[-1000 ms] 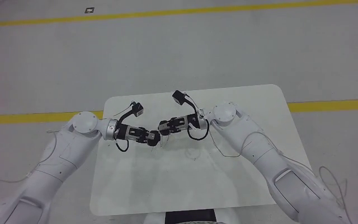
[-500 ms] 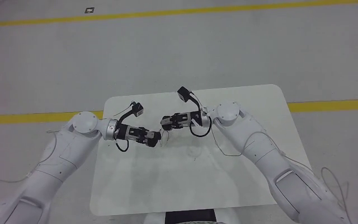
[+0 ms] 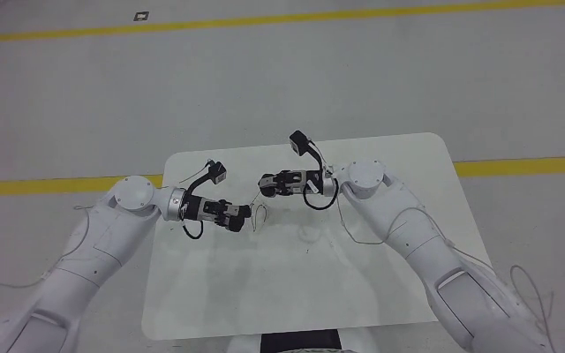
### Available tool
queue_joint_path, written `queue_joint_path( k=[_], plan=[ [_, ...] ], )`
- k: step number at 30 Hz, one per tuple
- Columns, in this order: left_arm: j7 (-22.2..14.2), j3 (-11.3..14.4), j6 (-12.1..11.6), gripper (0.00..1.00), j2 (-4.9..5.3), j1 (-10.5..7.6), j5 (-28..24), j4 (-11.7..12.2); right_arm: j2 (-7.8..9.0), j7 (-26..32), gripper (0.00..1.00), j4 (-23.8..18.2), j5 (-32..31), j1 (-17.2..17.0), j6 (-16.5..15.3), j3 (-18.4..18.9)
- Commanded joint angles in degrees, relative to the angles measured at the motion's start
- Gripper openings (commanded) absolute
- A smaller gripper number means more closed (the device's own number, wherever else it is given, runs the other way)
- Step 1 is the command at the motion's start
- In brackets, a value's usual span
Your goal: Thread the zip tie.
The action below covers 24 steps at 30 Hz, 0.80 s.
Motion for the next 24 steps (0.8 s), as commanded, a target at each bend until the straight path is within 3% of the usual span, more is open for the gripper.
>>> queue_joint_path(
  k=[1, 2, 5, 8, 12, 17, 24],
  plan=[
    [0.0, 0.0, 0.0, 1.0, 0.0, 0.0, 0.0, 0.0, 0.0, -0.96, 0.0, -0.45, -0.11, -0.51, 0.23, 0.0],
    [1.33, -0.05, -0.05, 1.0, 0.0, 0.07, 0.73, -0.09, 0.03, -1.76, 0.0, -1.01, 0.22, -1.01, 1.1, 0.18],
    [10.0, -0.46, -0.54, 1.0, 0.5, 0.62, 11.65, -2.91, 0.14, -2.62, 0.0, -1.55, 1.59, -1.46, 3.89, 1.01],
    [15.21, -1.85, -0.54, 1.0, 1.34, 2.56, 19.06, -7.06, 0.23, -2.65, 0.0, -1.52, 3.06, -1.64, 6.14, 1.78],
    [19.29, -4.78, -0.54, 1.0, 2.54, 5.36, 25.57, -12.0, 0.35, -3.02, 0.0, -1.14, 3.6, -1.49, 8.89, 2.41],
    [20.65, -8.18, -0.54, 1.0, 3.61, 8.8, 28.99, -18.68, 0.39, -4.75, 0.0, -0.32, 3.88, -1.34, 12.62, 2.9],
    [20.65, -8.18, -0.54, 1.0, 3.61, 8.8, 28.99, -18.68, 0.39, -4.75, 0.0, -0.32, 3.88, -1.34, 12.62, 2.9]
  ],
)
